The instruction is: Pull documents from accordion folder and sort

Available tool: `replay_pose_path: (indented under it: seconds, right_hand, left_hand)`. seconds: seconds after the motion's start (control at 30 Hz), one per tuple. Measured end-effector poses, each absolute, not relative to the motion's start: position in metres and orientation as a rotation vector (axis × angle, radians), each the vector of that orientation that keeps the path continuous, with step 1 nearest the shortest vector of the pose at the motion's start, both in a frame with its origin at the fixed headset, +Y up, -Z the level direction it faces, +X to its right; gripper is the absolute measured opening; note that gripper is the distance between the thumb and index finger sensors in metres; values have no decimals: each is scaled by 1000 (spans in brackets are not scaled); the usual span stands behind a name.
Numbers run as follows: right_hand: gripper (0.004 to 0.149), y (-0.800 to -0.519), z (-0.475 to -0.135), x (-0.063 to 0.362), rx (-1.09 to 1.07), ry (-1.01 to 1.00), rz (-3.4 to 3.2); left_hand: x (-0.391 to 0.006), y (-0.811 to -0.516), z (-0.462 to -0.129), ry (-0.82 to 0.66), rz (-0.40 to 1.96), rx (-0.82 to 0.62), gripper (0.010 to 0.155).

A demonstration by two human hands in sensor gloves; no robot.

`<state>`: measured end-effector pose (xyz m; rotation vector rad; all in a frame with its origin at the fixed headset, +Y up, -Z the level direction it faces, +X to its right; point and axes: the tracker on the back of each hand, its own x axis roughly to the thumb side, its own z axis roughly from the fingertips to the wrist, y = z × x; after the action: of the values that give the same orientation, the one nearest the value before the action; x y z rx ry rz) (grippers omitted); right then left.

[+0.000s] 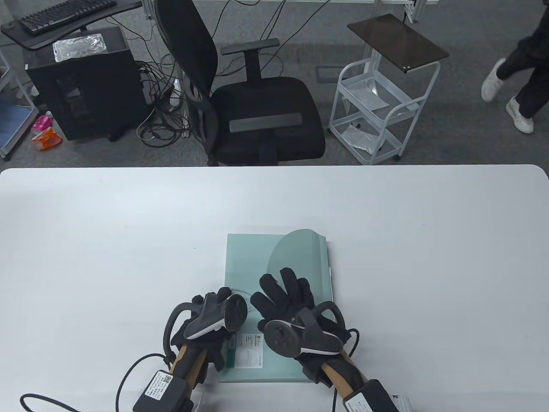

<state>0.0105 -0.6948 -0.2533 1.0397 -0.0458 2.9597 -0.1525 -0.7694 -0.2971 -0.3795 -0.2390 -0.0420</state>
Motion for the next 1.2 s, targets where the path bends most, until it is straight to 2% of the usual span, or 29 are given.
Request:
replay_pose_path:
  seconds: [0.1, 0.17, 0.27, 0.37, 0.47, 0.57, 0.63, 0.73, 0.83, 1.03, 1.2]
  right_hand:
    - [56, -701, -252, 5, 1047, -72, 3078]
    - [62, -703, -253, 9, 999, -116, 3163]
    - [64, -694, -253, 22, 952, -205, 3160]
    - [62, -669, -249, 47, 759, -309, 3151]
    - [54, -650, -249, 76, 486, -401, 3216]
    - [53, -643, -253, 109, 178, -298, 3299]
    - [56, -650, -259, 131, -42, -175, 3313]
    - [64, -672, -271, 162, -328, 81, 3322]
    - [70, -692, -283, 183, -522, 280, 3267]
    - [80, -738, -301, 198, -528, 615, 3128]
    - [75, -767, -306, 206, -494, 772, 2973]
  left_hand:
    - [-153, -769, -297, -239, -33, -385, 68]
    - [-153, -769, -297, -237, -30, -389, 68]
    - [-153, -769, -297, -235, -29, -392, 68]
    - [-153, -769, -297, -234, -24, -403, 68]
    - [-153, -769, -298, -233, -19, -414, 68]
    - [-152, -768, -298, -233, -24, -420, 68]
    - [-152, -768, -298, -231, -28, -420, 68]
    - [-151, -768, -298, -230, -32, -423, 68]
    - [-151, -768, -298, -227, -32, -426, 68]
    - [-152, -767, -300, -227, -18, -432, 68]
    - [-152, -767, -300, -226, -14, -433, 68]
